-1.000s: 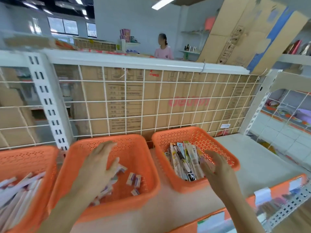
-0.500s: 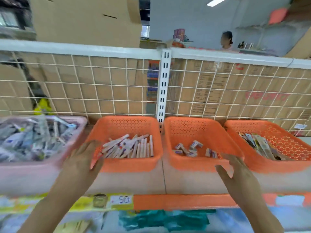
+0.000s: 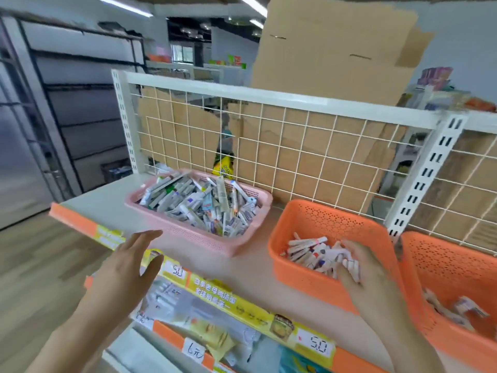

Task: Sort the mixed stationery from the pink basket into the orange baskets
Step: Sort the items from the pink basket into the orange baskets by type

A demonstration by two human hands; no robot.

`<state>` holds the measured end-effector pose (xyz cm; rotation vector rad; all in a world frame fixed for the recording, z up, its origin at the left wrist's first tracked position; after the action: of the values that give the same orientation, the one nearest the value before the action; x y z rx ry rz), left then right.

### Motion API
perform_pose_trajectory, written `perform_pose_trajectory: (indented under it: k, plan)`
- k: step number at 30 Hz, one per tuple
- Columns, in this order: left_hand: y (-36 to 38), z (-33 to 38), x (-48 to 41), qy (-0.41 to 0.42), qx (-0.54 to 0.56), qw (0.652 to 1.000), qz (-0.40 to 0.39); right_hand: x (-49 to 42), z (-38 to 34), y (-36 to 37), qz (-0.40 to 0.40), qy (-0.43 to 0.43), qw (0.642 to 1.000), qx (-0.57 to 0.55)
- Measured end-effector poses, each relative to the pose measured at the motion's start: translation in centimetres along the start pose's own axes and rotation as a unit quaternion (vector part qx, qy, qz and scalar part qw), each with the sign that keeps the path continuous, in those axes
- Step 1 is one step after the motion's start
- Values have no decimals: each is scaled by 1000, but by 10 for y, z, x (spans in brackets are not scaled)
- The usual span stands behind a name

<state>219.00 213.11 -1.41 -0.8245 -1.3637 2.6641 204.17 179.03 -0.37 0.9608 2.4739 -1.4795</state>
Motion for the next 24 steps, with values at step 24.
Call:
perform_pose_trajectory:
  k: [24]
  plan:
    - [52, -63, -139, -93, -25, 994, -51, -146, -96, 128, -149, -121, 980, -53]
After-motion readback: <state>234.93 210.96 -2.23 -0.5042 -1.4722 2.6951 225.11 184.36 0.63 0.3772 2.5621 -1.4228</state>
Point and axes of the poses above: each hand's wrist, its own x-axis away from the middle knuckle, its own y-axis out of the palm, z = x × y, the point moved 5 cm from there along -x, towards the middle knuckle, and after that the axes turned 1 degree about z, right-handed, at the moved point
